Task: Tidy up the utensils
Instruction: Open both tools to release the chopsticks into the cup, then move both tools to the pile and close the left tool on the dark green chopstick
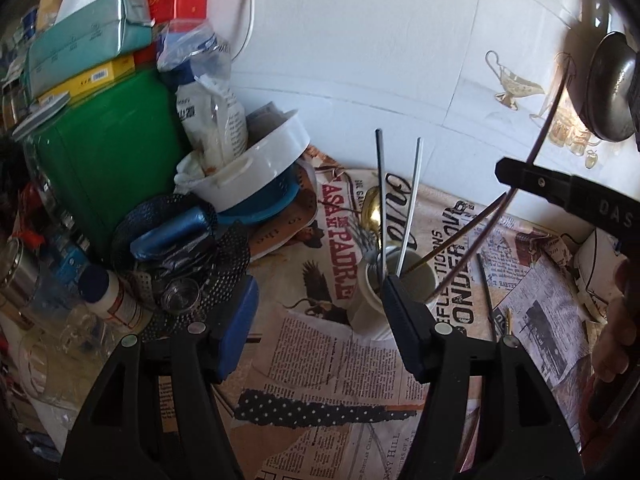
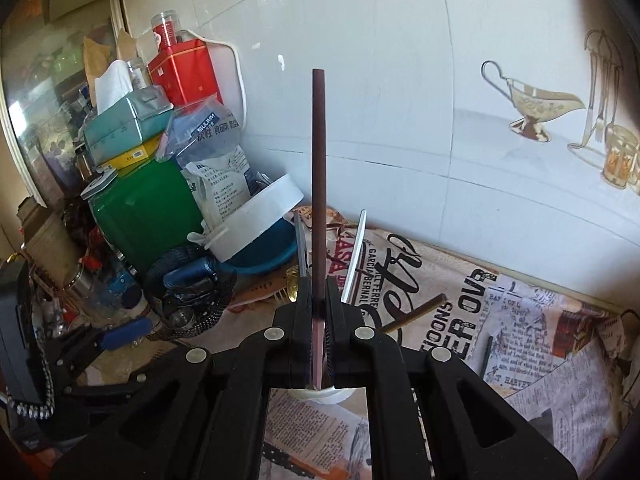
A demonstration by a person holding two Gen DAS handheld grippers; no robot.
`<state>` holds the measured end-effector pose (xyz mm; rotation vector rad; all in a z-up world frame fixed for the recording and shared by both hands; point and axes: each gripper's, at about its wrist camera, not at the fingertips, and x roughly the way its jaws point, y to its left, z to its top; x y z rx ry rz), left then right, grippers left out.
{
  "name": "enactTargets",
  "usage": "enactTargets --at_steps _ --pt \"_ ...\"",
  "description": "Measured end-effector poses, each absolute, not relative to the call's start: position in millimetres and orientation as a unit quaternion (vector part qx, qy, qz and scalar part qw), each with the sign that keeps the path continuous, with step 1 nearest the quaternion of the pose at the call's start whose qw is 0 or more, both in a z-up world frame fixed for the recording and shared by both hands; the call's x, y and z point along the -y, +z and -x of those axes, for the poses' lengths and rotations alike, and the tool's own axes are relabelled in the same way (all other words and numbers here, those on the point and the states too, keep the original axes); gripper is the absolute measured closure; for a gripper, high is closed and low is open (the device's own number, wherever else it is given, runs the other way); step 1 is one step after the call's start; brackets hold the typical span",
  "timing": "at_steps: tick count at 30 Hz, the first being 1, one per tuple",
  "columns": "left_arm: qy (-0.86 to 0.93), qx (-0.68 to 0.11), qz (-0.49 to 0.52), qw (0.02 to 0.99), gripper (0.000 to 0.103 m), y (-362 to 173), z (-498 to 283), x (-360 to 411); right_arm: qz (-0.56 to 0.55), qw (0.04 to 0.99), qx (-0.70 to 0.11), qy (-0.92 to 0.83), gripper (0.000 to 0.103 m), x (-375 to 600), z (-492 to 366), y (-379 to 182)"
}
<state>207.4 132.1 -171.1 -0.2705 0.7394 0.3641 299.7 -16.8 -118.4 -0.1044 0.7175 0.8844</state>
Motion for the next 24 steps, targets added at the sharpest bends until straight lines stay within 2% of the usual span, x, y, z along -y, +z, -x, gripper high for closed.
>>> enactTargets --at_steps 13,15,17,19,24 --pt "0.181 -0.377 0.128 0.899 0.040 -186 -208 -126 0.111 0.812 -0.408 0.402 0.096 -3 -304 -162" --pt "0.178 -0.378 0.128 0.900 0.040 -185 -210 -125 0.116 0.812 -0.407 0.402 0.094 4 -302 -161" --pt "0.174 -0.377 0.126 0.901 0.040 -184 -212 -122 0.120 0.815 -0.403 0.398 0.085 17 -300 -157" --pt "0.168 -0.377 0.123 0.902 0.040 -184 -215 -119 0.114 0.821 -0.400 0.390 0.080 33 -300 -154" --pt "0.156 -0.379 0.112 0.905 0.040 -184 -221 -108 0.096 0.843 -0.414 0.329 0.075 85 -321 -160"
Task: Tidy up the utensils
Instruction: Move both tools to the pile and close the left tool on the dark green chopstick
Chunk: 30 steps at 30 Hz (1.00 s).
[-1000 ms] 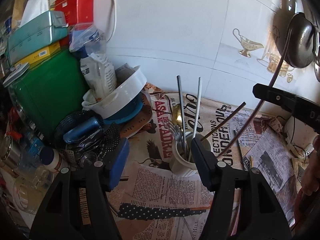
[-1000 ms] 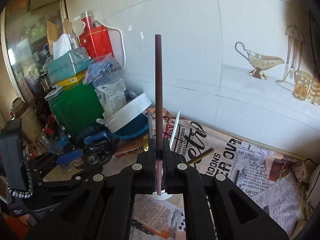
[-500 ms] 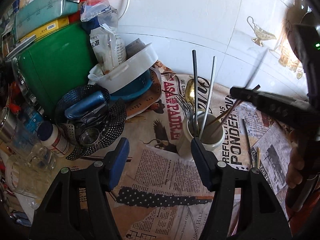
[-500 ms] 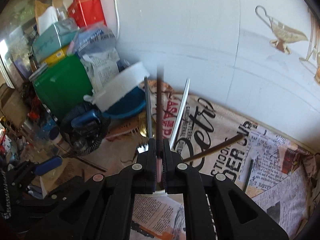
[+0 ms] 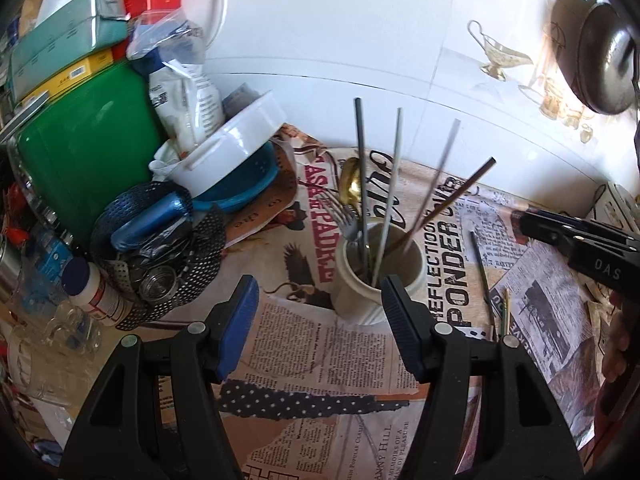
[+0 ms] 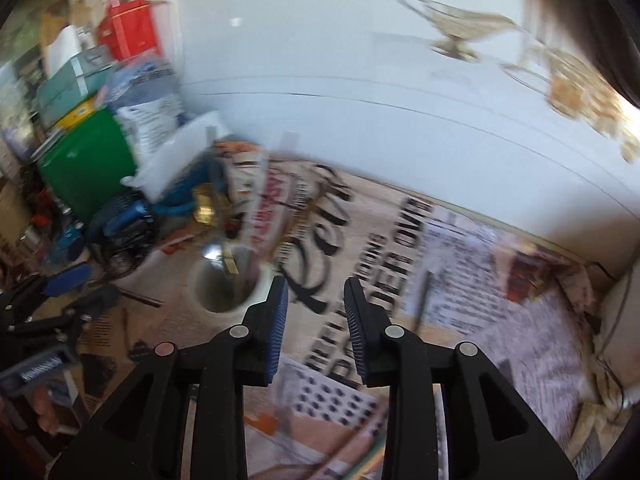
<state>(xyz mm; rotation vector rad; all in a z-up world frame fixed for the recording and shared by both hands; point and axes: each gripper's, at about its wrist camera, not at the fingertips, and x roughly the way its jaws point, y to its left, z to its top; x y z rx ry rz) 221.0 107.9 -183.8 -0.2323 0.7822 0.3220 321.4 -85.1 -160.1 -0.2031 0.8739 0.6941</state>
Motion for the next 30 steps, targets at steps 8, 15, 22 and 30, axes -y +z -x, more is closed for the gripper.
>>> enactTargets --at_steps 8,15,22,30 --pt "0.125 -0.409 0.073 0.901 0.040 -203 -238 -75 0.073 0.815 -0.531 0.219 0.075 153 -348 -241" --pt "0.088 -0.435 0.069 0.893 0.040 -227 -257 -44 0.069 0.771 -0.598 0.208 0.075 171 -328 -297" --pt "0.050 -0.468 0.052 0.881 0.040 -250 -283 -6 0.072 0.774 -0.589 0.222 0.075 170 -314 -306" --pt "-0.030 -0.506 0.033 0.862 0.040 -274 -347 53 0.078 0.783 -0.579 0.214 0.093 184 -319 -314"
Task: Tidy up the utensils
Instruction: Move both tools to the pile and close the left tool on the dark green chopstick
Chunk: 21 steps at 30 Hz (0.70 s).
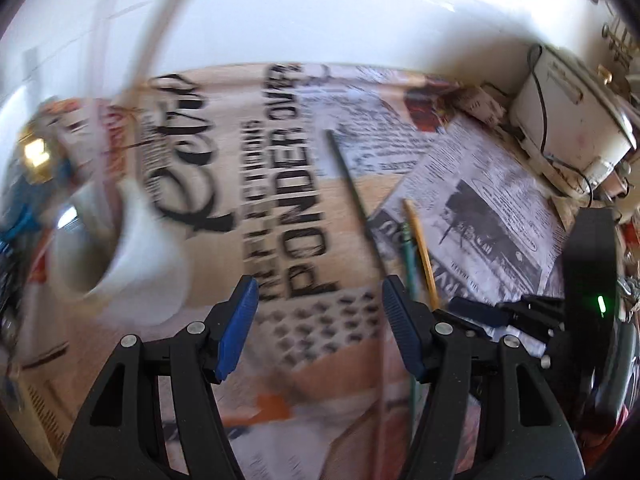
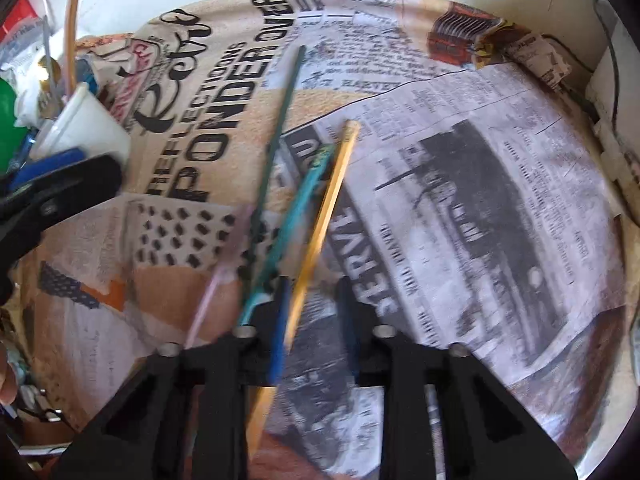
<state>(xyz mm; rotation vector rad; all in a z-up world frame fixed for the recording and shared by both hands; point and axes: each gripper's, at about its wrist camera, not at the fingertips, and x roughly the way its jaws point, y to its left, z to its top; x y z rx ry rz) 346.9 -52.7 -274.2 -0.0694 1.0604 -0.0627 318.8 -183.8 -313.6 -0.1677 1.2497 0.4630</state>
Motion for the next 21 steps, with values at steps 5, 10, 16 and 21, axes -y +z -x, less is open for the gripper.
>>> enactTargets --at_steps 5,10,16,21 --pt "-0.043 -0.528 0.023 0.848 0.040 -298 -392 76 0.073 0.781 -0.586 0.201 0.097 203 -326 -313" --pt "-0.031 -0.545 0.011 0.838 0.049 -316 -424 84 0.032 0.775 -0.603 0.185 0.096 242 -329 -309" --pt "-0.019 -0.556 0.002 0.831 0.066 -328 -440 87 0.003 0.780 -0.600 0.176 0.092 269 -324 -295" --pt "-0.008 -0.558 -0.002 0.830 0.078 -327 -448 89 0.000 0.775 -0.603 0.188 0.092 264 -323 -297"
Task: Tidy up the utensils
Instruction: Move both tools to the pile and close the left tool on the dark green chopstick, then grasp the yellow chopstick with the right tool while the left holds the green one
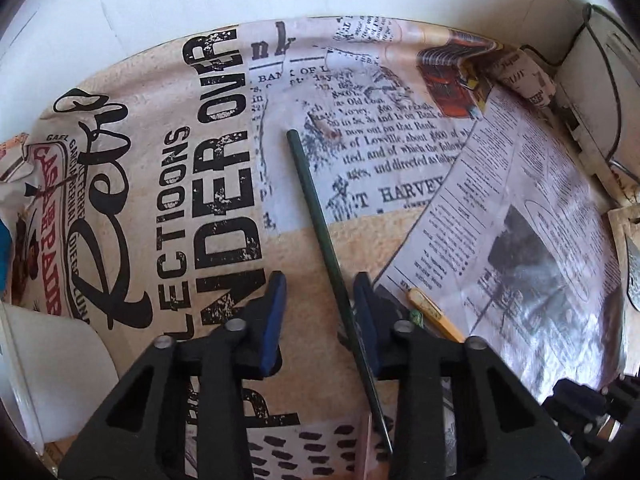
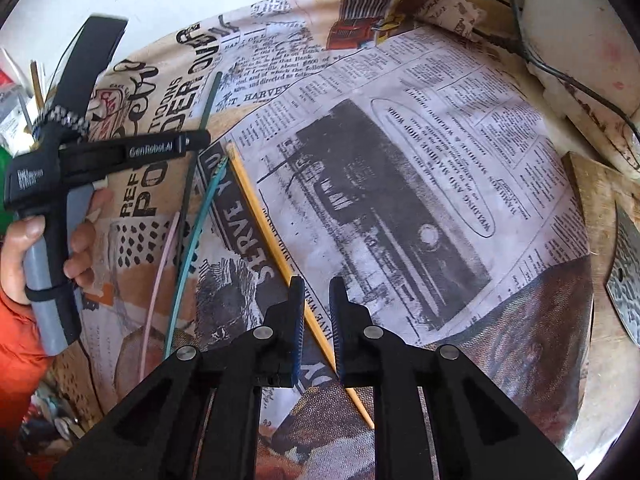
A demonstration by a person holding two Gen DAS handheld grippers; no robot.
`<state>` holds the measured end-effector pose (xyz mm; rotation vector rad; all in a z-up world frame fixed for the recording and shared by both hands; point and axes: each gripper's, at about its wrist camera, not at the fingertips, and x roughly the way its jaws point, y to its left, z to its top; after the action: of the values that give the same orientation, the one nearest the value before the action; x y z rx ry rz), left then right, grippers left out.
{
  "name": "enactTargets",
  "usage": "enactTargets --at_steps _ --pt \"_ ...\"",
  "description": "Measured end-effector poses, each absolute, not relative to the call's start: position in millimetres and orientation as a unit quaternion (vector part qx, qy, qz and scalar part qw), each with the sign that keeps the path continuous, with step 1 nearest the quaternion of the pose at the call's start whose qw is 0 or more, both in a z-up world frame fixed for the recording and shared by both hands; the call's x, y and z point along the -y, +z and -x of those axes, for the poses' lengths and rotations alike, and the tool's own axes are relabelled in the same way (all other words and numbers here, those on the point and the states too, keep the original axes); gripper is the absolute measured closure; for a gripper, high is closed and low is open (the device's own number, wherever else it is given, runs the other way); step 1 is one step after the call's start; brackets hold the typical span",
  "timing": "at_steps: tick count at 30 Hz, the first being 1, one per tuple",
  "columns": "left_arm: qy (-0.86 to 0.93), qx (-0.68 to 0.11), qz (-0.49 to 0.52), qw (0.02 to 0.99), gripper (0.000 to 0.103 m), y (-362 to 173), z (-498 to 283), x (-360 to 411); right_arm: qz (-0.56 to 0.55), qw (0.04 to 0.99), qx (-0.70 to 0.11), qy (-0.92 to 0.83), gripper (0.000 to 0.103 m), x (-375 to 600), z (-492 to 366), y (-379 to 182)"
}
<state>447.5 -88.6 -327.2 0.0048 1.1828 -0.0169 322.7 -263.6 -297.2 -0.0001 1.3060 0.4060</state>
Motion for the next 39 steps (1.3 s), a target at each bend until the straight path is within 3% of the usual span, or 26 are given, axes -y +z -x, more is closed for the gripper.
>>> enactTargets --at_steps 3,16,31,33,37,39 --pt "-0.003 -0.559 -0.003 0.829 0.095 -326 -453 86 0.007 0.773 -0.601 0.202 0.092 252 -324 -301" --pt "-0.027 -0.575 0.030 0.817 0.098 -327 -414 48 0.064 0.779 -0.587 0.211 0.092 221 -332 -313" --pt "-0.087 -0.607 -0.003 0.790 0.098 -327 -327 72 0.042 0.753 -0.620 0.215 0.096 258 -305 -308" --pt "-0.087 -0.608 -0.009 0.789 0.098 -326 -326 68 0.028 0.756 -0.616 0.221 0.095 258 -313 -301" --pt "-0.076 -0.610 -0.009 0.789 0.097 -324 -334 65 0.027 0.766 -0.599 0.229 0.077 244 -335 -292" --pt "-0.074 -0.612 0.000 0.788 0.094 -324 -345 64 0.039 0.769 -0.591 0.240 0.077 232 -347 -292"
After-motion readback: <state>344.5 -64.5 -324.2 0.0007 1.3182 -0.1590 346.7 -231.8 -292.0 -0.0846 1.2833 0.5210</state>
